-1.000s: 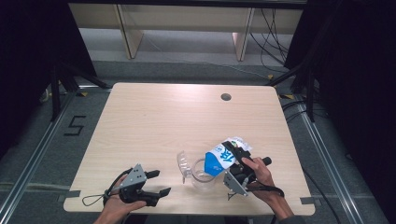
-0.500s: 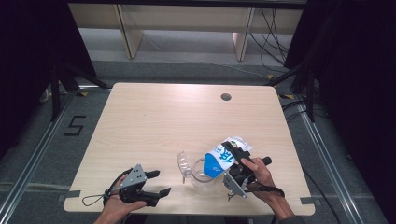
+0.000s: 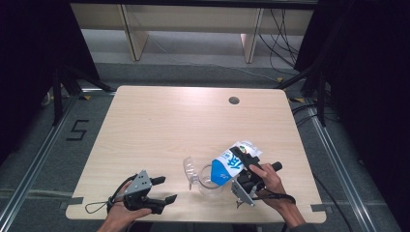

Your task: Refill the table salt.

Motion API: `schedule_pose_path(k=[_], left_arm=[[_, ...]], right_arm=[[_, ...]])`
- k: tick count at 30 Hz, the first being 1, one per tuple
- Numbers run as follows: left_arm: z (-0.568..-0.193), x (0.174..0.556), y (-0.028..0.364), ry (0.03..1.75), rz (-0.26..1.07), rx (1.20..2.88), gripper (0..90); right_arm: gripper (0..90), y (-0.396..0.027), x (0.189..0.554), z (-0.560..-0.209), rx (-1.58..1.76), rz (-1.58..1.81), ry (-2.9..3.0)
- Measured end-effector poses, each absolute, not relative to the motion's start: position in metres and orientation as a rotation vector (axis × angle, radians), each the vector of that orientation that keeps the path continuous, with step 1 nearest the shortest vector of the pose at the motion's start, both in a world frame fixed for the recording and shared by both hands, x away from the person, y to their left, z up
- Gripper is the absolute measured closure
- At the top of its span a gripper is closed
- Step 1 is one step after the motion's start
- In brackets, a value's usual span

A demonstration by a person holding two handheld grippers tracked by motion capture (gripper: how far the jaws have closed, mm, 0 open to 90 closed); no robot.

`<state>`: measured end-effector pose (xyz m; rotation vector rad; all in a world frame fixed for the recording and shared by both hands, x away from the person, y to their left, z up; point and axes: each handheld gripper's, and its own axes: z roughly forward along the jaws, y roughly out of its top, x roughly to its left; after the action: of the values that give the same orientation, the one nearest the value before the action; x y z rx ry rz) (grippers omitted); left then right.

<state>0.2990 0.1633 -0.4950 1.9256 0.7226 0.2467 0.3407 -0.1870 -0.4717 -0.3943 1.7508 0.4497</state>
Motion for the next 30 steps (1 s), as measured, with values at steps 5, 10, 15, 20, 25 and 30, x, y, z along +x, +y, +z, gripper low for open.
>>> schedule_pose_path(k=[5, 10, 15, 20, 25, 30], left_arm=[[-0.495, 0.2989, 0.1632, 0.723, 0.246, 1.926, 23.5], [-0.4951, 0.299, 0.1632, 0.721, 0.246, 1.928, 23.5], [-0.4956, 0.2997, 0.163, 0.711, 0.238, 1.924, 23.5], [-0.4956, 0.2996, 0.163, 0.713, 0.238, 1.924, 23.5], [-0.4956, 0.2999, 0.163, 0.709, 0.24, 1.926, 23.5], [-0.4957, 0.2998, 0.1629, 0.712, 0.237, 1.925, 23.5]], right_arm=[[49.4, -0.1871, 0.34, -0.4754, -0.364, 0.476, 1.756], [49.7, -0.1874, 0.3378, -0.4726, -0.401, 0.392, 1.762], [49.7, -0.1872, 0.3372, -0.4724, -0.411, 0.389, 1.759], [49.8, -0.1858, 0.3388, -0.4691, -0.47, 0.375, 1.711], [49.9, -0.1859, 0.338, -0.4729, -0.437, 0.383, 1.737], [50.0, -0.1851, 0.339, -0.4699, -0.47, 0.376, 1.713]])
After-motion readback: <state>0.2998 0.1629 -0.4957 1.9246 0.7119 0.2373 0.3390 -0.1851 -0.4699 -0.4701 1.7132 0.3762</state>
